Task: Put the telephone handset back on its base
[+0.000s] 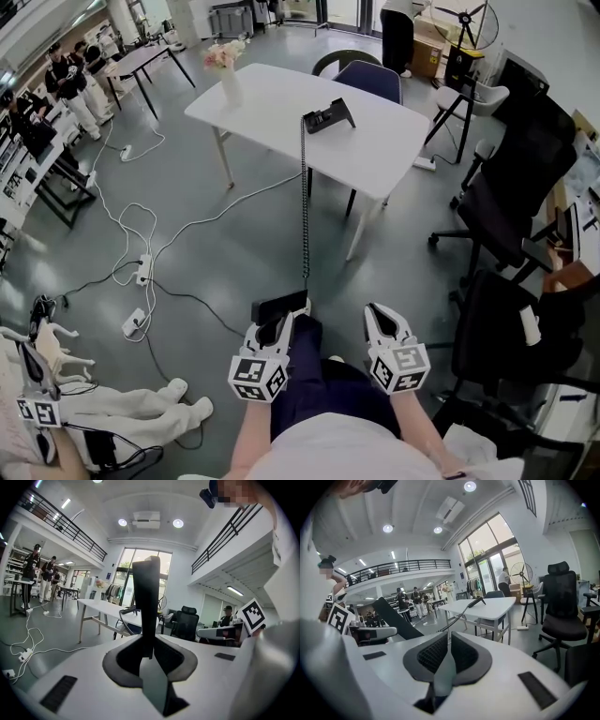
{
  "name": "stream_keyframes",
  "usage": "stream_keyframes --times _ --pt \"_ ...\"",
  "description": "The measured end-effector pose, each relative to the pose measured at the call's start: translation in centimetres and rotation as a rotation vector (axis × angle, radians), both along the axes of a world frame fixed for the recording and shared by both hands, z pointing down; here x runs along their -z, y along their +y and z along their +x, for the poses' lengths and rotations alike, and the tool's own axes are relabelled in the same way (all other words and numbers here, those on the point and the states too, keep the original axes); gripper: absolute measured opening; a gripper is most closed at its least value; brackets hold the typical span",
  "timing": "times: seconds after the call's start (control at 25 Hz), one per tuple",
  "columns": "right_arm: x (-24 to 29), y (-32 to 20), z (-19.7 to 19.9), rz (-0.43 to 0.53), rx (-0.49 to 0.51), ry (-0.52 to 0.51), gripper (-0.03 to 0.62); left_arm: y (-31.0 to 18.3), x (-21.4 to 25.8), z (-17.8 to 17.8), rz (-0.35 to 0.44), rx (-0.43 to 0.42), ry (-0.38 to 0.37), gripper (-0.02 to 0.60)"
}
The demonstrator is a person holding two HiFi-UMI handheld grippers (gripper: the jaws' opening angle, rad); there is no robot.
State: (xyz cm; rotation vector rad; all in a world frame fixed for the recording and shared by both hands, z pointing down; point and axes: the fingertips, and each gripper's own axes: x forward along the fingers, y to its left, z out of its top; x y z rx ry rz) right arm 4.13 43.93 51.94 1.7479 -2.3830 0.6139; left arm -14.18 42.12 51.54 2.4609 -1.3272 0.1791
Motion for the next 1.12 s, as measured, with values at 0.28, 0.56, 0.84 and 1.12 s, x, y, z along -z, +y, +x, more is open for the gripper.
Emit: stream_keyframes --times 0.28,0.56,0.84,1.12 --pt "-0.3 -1.9 -0.2 -0.006 0.004 -0.004 0.046 -1.7 -0.1 -0.3 -0.002 0.007 0.007 0.078" --pt "-0.6 -5.8 0.3 -0.02 0.004 0.001 0.046 -6.0 -0.4 0.3 -0.023 0.008 0.03 0.078" --pt "0.2 -12.0 1.0 -0.018 -0.014 0.011 0.046 -12.9 0.3 1.1 -0.021 -0.007 0.042 0.078" --pt "1.8 -18.8 1.3 -0.007 -0.033 0.024 0.046 -19.7 2.0 1.4 -0.011 -0.027 0.055 0.078"
